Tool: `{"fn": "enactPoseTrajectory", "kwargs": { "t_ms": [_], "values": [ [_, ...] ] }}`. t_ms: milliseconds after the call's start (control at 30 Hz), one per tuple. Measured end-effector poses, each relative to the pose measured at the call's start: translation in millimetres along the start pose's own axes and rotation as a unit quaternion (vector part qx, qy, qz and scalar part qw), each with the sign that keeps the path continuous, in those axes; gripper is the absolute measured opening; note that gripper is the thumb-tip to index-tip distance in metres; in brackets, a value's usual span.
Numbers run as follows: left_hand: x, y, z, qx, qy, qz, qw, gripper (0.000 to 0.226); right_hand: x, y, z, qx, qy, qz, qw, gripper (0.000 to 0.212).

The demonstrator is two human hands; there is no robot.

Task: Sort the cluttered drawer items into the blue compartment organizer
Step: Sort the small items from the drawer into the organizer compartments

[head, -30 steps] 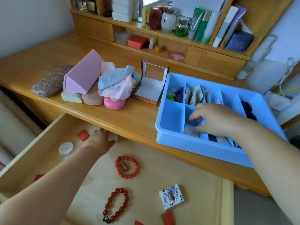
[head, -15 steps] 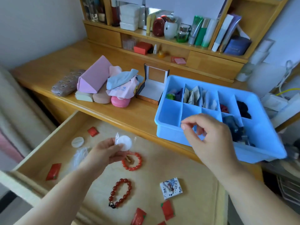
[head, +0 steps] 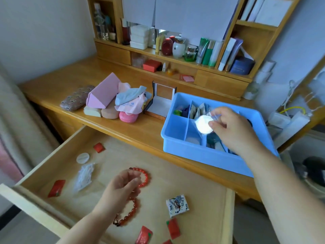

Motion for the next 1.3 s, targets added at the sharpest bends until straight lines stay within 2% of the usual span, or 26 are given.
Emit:
{"fn": "enactPoseTrajectory", "kwargs": {
  "t_ms": [100, 200, 267, 300, 367, 467, 567, 633, 700, 800, 867, 933, 1000, 1067, 1167, 1233, 1300],
  "values": [
    [-40, -2, -32, -0.039, 0.061, 0.055, 0.996, 0.018, 36, 29, 6, 0.01, -0.15, -0.132, 0.98, 0.015],
    [-61, 3, -44, -0.045, 0.067, 0.09, 0.993, 0.024, 78, 29, 4, -0.009, -0.294, -0.254, 0.921, 0.023],
    [-61, 6, -46, -0.044, 0.072, 0.096, 0.992, 0.026, 92, 26, 2, -0.015, -0.333, -0.301, 0.893, 0.018],
    [-59, 7, -48, -0.046, 0.076, 0.093, 0.992, 0.027, 95, 26, 1, -0.013, -0.333, -0.308, 0.891, 0.014],
    [-54, 8, -50, -0.047, 0.088, 0.085, 0.991, 0.028, 95, 29, 0, -0.01, -0.321, -0.282, 0.904, 0.013],
    [-47, 9, -46, -0.035, 0.106, 0.072, 0.991, 0.028, 92, 31, -1, -0.016, -0.303, -0.209, 0.93, 0.027],
    [-45, 7, -38, -0.007, 0.136, 0.058, 0.989, 0.028, 93, 30, -3, -0.041, -0.356, -0.183, 0.916, 0.015],
    [-56, 12, -25, 0.029, 0.149, 0.061, 0.987, 0.028, 96, 31, -1, -0.04, -0.383, -0.194, 0.902, 0.013],
    [-86, 26, -6, 0.074, 0.173, 0.109, 0.976, 0.026, 97, 34, 0, -0.025, -0.376, -0.205, 0.903, 0.007],
    [-149, 56, 14, 0.098, 0.279, 0.207, 0.933, 0.018, 96, 37, 2, -0.002, -0.347, -0.216, 0.913, 0.019],
    [-182, 81, 16, 0.071, 0.403, 0.212, 0.887, 0.019, 98, 36, 4, 0.01, -0.345, -0.226, 0.911, 0.018],
    [-205, 107, 1, 0.006, 0.519, 0.158, 0.84, 0.026, 98, 36, 4, 0.01, -0.352, -0.227, 0.908, 0.012],
    [-217, 125, -22, -0.058, 0.575, 0.097, 0.81, 0.026, 96, 35, 6, 0.019, -0.328, -0.211, 0.921, 0.016],
    [-219, 134, -36, -0.089, 0.577, 0.063, 0.81, 0.017, 90, 32, 10, 0.031, -0.261, -0.168, 0.95, 0.021],
    [-217, 143, -42, -0.102, 0.578, 0.068, 0.807, 0.015, 77, 27, 14, 0.035, -0.099, -0.1, 0.989, 0.021],
    [-218, 143, -42, -0.118, 0.599, 0.066, 0.789, 0.022, 67, 21, 9, 0.013, -0.035, -0.054, 0.998, 0.021],
    [-218, 136, -40, -0.123, 0.598, 0.055, 0.79, 0.022, 48, 9, -8, -0.047, -0.023, 0.03, 0.998, 0.02]
  ]
}}
Point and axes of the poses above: each hand's wrist, its own y-axis towards the middle knuckle, its own x-axis out of the palm, z = x × y, the point moved 10 cm from there along y, towards the middle knuckle, and after that the axes turned 8 degrees about x, right-handed, at the moved point
